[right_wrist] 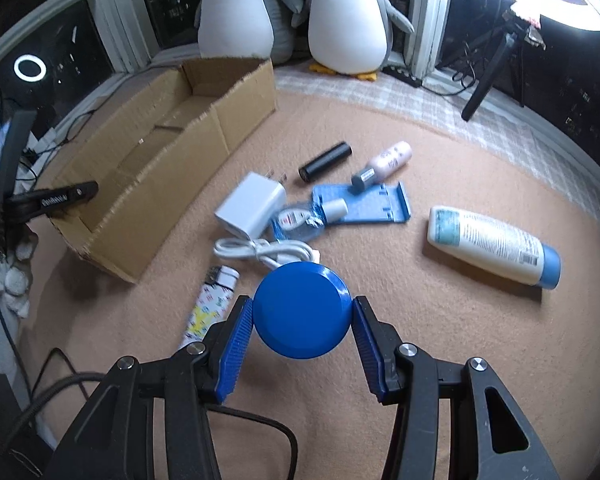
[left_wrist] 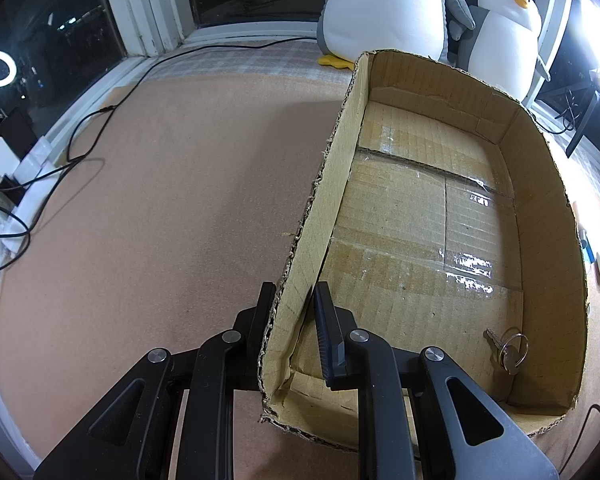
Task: Organize rigid objects
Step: 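Grasp the blue round tin with the right gripper, then carry the blue tin into the box and open the right gripper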
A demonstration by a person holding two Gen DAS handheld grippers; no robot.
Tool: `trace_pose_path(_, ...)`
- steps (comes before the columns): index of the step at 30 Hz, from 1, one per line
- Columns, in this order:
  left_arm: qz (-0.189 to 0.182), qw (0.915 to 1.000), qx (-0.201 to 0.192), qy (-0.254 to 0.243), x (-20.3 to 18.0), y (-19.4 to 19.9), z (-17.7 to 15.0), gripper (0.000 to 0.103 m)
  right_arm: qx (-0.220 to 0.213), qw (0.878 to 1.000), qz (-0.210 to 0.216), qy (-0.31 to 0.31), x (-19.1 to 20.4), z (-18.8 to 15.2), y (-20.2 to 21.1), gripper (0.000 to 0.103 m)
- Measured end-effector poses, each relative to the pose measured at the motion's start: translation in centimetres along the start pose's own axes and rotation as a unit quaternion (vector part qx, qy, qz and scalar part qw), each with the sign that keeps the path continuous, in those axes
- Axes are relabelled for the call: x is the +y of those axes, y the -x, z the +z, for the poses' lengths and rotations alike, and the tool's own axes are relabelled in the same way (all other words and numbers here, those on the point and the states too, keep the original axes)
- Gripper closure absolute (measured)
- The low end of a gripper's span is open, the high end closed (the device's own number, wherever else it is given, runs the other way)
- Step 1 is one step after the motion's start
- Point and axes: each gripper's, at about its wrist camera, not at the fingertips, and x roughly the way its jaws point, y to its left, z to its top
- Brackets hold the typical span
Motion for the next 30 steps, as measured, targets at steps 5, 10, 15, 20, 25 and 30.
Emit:
trace_pose_path(5,0.0,1.0,0.0,0.0,0.0,0.0,0.0,0.086,-0.03,0.999,0.02,0.004,1.5,2.3,1.6,0.057)
trace_pose_path(10,-0.001,1.0,0.0,0.001,0.0,0.0,0.0,0.086,-0.058,0.997,0.047,0.01,3.8,5.1,2.2,0.057)
trace_pose_path(15,-0.003,1.0,-0.001,0.002,-0.2,-0.1,0.0,0.086,-0.076,0.994,0.072,0.026,6.6,6.9,2.2,0.057)
trace_pose_path(20,-0.005,1.0,-0.002,0.003,-0.1,-0.1,0.0,0.086,-0.078,0.992,0.086,0.038,9.2,8.4,1.1,0.057)
trace_pose_path(25,-0.007,1.0,-0.002,0.003,0.0,-0.1,0.0,0.086,-0.072,0.992,0.09,0.051,10.9,9.5,-0.3,0.057)
trace_pose_path(30,-0.007,1.0,-0.002,0.003,-0.1,-0.1,0.0,0.086,-0.066,0.992,0.094,0.06,12.2,10.0,-1.1,0.057)
